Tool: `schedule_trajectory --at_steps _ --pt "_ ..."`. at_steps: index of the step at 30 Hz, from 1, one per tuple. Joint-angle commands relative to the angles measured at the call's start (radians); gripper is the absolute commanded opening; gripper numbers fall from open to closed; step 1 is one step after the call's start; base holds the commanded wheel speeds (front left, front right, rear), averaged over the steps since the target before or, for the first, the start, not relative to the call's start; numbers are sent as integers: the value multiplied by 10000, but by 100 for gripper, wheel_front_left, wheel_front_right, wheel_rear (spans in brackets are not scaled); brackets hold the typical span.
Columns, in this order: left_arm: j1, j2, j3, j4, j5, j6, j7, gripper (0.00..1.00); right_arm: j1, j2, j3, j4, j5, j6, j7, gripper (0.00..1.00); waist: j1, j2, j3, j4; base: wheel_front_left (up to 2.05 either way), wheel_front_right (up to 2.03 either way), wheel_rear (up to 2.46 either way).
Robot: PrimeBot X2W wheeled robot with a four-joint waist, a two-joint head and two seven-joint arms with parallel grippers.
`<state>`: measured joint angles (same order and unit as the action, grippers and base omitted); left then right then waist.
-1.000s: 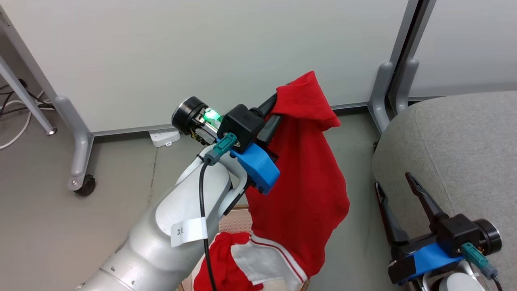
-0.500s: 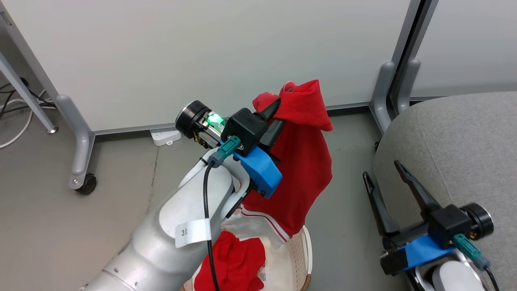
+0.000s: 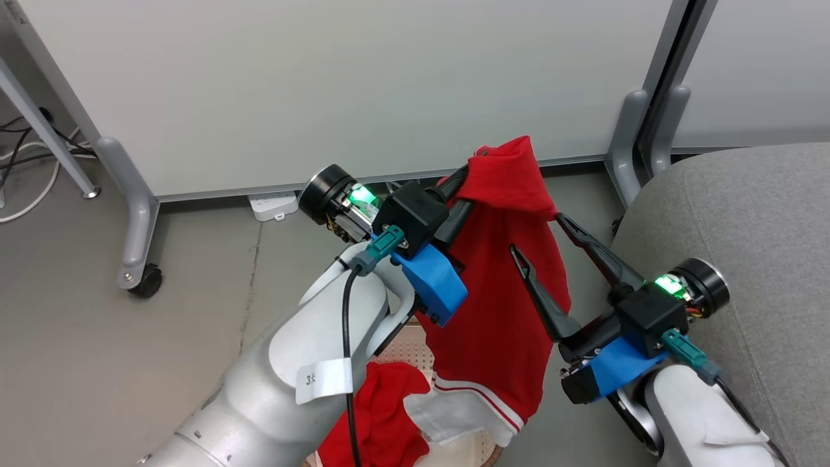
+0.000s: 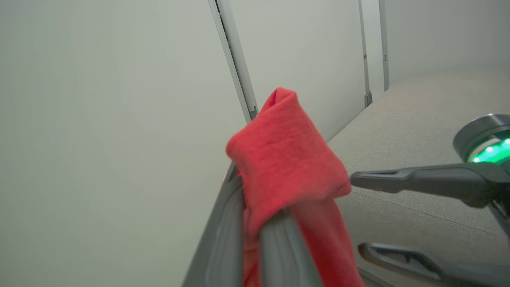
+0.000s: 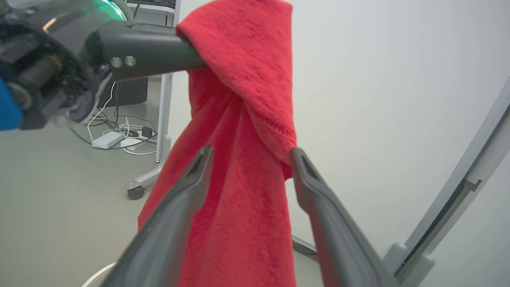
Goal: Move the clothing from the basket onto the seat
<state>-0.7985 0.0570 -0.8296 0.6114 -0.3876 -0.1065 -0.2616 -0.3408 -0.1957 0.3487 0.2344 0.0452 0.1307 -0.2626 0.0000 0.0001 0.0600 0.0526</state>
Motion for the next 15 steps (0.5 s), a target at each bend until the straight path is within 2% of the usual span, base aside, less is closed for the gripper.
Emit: schedule_trajectory --at_steps 1,15 --pt "-117 -16 -56 -51 -55 -23 -51 0 -231 -44 124 157 28 1 -35 100 0 -1 45 77 0 0 0" --pt "-308 -68 -654 -535 -342 22 -52 0 -1761 168 749 2638 116 1 -35 100 0 -1 306 487 0 0 0"
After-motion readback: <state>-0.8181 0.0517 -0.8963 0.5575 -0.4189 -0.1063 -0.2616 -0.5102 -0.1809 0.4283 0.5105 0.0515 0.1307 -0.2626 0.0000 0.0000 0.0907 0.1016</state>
